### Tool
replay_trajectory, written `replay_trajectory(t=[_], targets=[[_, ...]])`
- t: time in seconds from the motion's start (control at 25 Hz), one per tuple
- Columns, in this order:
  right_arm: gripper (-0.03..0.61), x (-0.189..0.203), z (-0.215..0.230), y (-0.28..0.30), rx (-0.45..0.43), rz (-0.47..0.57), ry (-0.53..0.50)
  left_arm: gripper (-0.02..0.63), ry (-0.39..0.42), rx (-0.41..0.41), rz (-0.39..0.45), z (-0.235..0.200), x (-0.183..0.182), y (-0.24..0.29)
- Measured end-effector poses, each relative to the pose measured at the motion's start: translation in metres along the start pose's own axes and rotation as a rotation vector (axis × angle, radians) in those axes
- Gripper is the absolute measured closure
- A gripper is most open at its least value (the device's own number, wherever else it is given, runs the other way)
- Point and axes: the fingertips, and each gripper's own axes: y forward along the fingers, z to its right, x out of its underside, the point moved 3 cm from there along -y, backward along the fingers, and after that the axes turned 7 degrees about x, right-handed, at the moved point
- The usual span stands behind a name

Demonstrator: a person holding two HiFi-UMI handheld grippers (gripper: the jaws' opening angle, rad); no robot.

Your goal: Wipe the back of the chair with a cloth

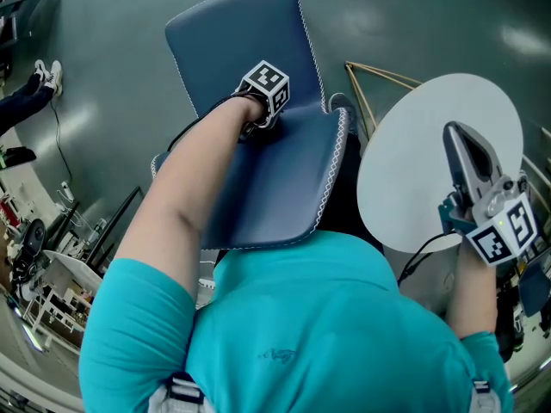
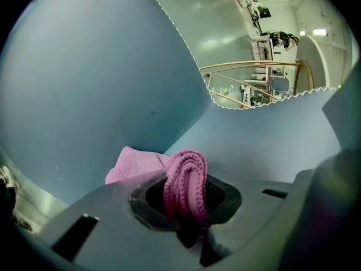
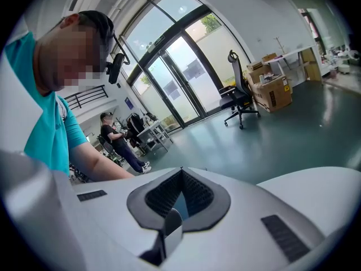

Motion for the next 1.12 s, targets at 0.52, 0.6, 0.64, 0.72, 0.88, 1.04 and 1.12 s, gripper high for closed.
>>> replay_trajectory(t=[0.52, 0.6, 0.64, 0.72, 0.88, 1.04, 1.12], targets=[[0.588, 0.008, 0.011, -0.008, 0.014, 0.012, 0.021, 0.554, 0.006, 0.022, 0.028, 0.017, -0.022, 0.006], [0.588, 0.01, 0.013, -0.009, 0.017, 0.013, 0.025, 0.555, 0.004, 0.021, 0.026, 0.017, -0.022, 0.008], [0.588, 0.011, 0.013, -0.009, 0.018, 0.014, 0.028, 0.555, 0.0, 0.023, 0.03, 0.017, -0.022, 0.008], [0.588, 0.012, 0.015, -0.01, 0.023, 0.018, 0.04, 0.555, -0.014, 0.043, 0.057, 0.019, -0.027, 0.007], [0.588, 0.014, 0.016, -0.01, 0.023, 0.015, 0.044, 0.554, -0.028, 0.072, 0.087, 0.027, -0.036, 0.008], [0.588, 0.017, 0.018, -0.011, 0.025, 0.009, 0.041, 0.555, -0.041, 0.091, 0.121, 0.031, -0.043, 0.01], [0.588, 0.017, 0.018, -0.011, 0.025, 0.01, 0.045, 0.555, -0.049, 0.099, 0.132, 0.033, -0.045, 0.01]])
